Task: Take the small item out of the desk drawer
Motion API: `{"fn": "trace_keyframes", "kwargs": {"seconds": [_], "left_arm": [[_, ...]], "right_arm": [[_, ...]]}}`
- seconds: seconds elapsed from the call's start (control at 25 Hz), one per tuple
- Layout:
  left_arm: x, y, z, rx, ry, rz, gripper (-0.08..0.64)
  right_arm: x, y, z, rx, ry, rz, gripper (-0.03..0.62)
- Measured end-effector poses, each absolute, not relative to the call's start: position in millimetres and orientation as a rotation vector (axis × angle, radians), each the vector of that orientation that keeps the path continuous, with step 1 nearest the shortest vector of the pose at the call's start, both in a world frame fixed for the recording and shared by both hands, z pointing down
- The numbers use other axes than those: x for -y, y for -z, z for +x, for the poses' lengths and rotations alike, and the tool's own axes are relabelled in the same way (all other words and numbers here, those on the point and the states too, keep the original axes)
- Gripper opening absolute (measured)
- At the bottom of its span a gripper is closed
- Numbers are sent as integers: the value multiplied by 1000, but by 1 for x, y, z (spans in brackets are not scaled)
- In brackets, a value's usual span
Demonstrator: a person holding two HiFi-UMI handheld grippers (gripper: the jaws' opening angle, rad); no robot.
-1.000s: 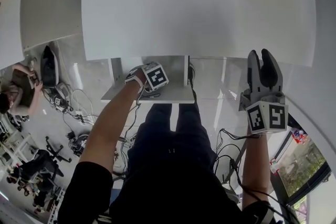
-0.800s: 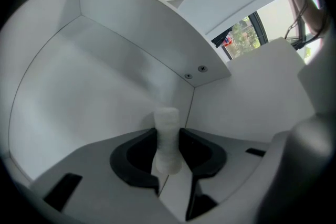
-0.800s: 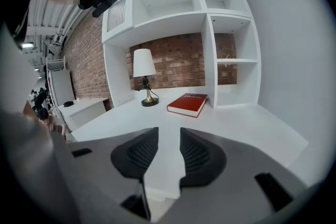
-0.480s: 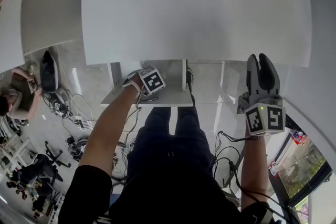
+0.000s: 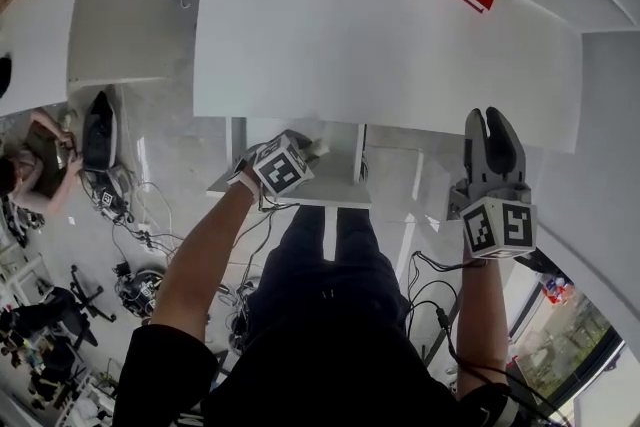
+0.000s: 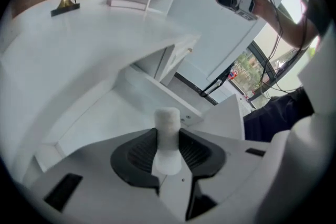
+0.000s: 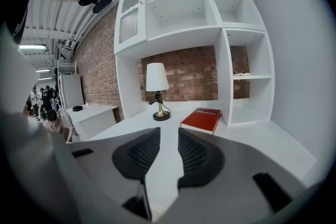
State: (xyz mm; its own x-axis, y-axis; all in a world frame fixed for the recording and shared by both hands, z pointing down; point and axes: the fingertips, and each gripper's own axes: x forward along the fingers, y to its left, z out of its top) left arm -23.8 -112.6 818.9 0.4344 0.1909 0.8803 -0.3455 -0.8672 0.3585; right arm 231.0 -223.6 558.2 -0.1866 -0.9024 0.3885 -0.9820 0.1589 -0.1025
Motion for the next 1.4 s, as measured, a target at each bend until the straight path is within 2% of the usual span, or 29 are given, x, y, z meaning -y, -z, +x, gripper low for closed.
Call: {"fn": "trace_keyframes", "kwargs": {"seconds": [0.4,0.88,1.4], "left_arm": [[142,-709,-52,457,-1092,2276,126],[231,-622,-88,834,-955,2360,126],[329,-635,-73,908,-1104,2354,126]], "right_arm": [[235,-497,205,2288,-374,1840,98],[240,-407,192,2345,-211,1928,89],[231,-380,219,2256,-161,2017,85]]}}
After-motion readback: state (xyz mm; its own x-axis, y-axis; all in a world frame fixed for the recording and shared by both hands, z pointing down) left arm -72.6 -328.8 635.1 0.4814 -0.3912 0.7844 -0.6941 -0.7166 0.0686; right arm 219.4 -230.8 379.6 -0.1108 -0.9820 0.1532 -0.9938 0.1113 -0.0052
